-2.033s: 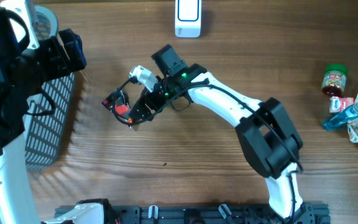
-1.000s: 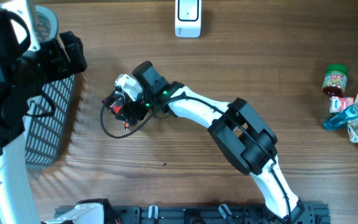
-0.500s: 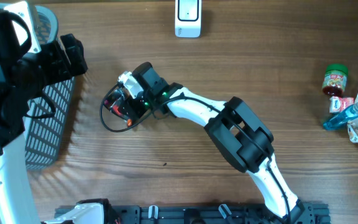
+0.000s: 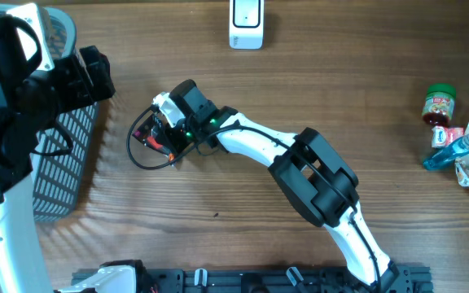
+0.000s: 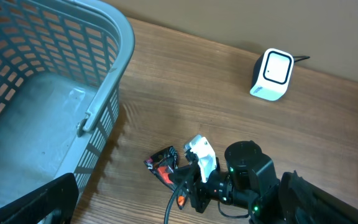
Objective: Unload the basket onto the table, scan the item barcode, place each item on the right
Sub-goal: 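Grasp the black-and-red snack package with the right gripper, then lift the black package up to the white scanner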
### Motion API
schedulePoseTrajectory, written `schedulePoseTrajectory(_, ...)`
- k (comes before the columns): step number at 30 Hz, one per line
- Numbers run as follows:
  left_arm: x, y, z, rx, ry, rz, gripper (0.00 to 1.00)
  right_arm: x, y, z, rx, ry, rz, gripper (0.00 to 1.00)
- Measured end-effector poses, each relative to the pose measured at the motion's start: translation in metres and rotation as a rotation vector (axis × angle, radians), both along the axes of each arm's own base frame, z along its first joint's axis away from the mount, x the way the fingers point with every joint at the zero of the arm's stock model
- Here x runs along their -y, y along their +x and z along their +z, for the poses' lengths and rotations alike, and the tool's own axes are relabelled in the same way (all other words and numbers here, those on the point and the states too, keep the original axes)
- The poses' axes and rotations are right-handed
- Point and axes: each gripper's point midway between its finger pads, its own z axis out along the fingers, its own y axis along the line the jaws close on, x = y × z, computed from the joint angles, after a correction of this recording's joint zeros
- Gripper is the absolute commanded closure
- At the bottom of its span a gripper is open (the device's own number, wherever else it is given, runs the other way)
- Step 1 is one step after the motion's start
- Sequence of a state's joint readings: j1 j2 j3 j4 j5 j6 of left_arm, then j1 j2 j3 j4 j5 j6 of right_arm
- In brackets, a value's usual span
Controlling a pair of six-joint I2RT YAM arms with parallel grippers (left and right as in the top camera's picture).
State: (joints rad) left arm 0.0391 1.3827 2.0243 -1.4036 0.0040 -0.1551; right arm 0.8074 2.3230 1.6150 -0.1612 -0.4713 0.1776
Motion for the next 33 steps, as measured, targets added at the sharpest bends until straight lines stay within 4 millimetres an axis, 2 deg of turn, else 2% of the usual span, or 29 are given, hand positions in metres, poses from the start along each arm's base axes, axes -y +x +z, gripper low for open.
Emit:
schedulePoseTrajectory(4, 0.000, -0.001, -0.001, -0.005, 0.000, 0.000, 0.00, 0.007, 0.001, 0.001, -0.020, -0.017, -0.009, 0.95)
schedulePoseTrajectory(8, 0.000, -0.001, -0.001, -0.007, -0.001, 0.000, 0.00, 0.032, 0.013, 0.003, -0.051, -0.061, -0.047, 0.95)
schedulePoseTrajectory(10, 0.000, -0.001, -0.001, -0.007, -0.001, 0.000, 0.00, 0.063, 0.028, 0.002, -0.081, -0.116, -0.106, 0.95)
schedulePoseTrajectory(19, 0.001, -0.001, -0.001, -0.007, -0.004, -0.003, 0.00, 0.171, 0.069, 0.001, -0.146, -0.324, -0.326, 0.94)
schedulePoseTrajectory(20, 0.002, -0.001, -0.001, -0.007, -0.010, -0.008, 0.00, 0.184, 0.073, 0.001, -0.155, -0.340, -0.352, 0.90)
schedulePoseTrajectory(22, 0.006, 0.000, -0.003, -0.012, -0.017, -0.021, 0.00, 0.201, 0.079, 0.000, -0.168, -0.364, -0.387, 0.69)
schedulePoseTrajectory(24, 0.016, 0.006, -0.008, -0.030, -0.021, -0.053, 0.00, 0.220, 0.077, -0.009, -0.189, -0.423, -0.413, 0.48)
schedulePoseTrajectory(25, 0.021, 0.011, -0.014, -0.049, -0.023, -0.070, 0.00, 0.224, 0.079, -0.010, -0.180, -0.437, -0.418, 0.46)
schedulePoseTrajectory(26, 0.024, 0.014, -0.018, -0.064, -0.024, -0.078, 0.00, 0.228, 0.078, -0.012, -0.182, -0.456, -0.423, 0.46)
schedulePoseTrajectory(27, 0.027, 0.018, -0.022, -0.078, -0.024, -0.086, 0.00, 0.231, 0.076, -0.017, -0.188, -0.473, -0.421, 0.51)
schedulePoseTrajectory(30, 0.033, 0.028, -0.035, -0.120, -0.027, -0.101, 0.00, 0.235, 0.076, -0.018, -0.177, -0.498, -0.428, 0.73)
schedulePoseTrajectory(33, 0.034, 0.033, -0.042, -0.140, -0.027, -0.103, 0.00, 0.235, 0.076, -0.018, -0.178, -0.501, -0.433, 0.80)
